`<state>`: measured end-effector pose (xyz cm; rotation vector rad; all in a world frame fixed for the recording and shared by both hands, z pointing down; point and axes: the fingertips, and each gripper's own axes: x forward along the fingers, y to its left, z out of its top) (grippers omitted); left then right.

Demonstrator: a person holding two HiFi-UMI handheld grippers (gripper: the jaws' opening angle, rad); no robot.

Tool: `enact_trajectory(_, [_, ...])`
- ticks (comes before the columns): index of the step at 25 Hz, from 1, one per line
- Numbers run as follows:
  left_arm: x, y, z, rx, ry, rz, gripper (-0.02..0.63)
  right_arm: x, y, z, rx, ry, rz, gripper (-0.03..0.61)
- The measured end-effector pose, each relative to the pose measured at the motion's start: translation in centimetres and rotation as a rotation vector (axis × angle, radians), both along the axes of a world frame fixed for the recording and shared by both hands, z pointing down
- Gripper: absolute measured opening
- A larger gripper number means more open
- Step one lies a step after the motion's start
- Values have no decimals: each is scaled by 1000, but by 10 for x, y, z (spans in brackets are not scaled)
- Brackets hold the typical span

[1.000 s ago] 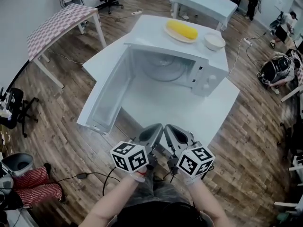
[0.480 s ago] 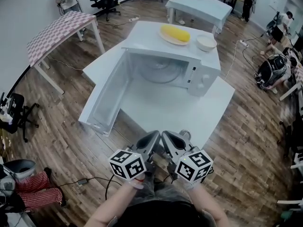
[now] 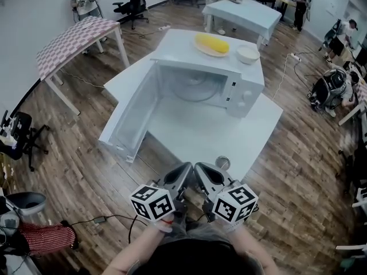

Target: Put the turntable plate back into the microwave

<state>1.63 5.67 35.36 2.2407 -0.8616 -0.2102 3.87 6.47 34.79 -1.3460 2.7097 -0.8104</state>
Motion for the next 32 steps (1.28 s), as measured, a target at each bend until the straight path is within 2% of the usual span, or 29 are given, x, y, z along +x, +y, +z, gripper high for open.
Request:
enact_trajectory(17, [4, 28, -4, 20, -38, 26, 12, 2, 27, -6, 4, -14, -10, 23])
enact_trajectory(32, [2, 40, -11, 77, -82, 25, 13, 1, 40, -4, 8, 3, -10, 23])
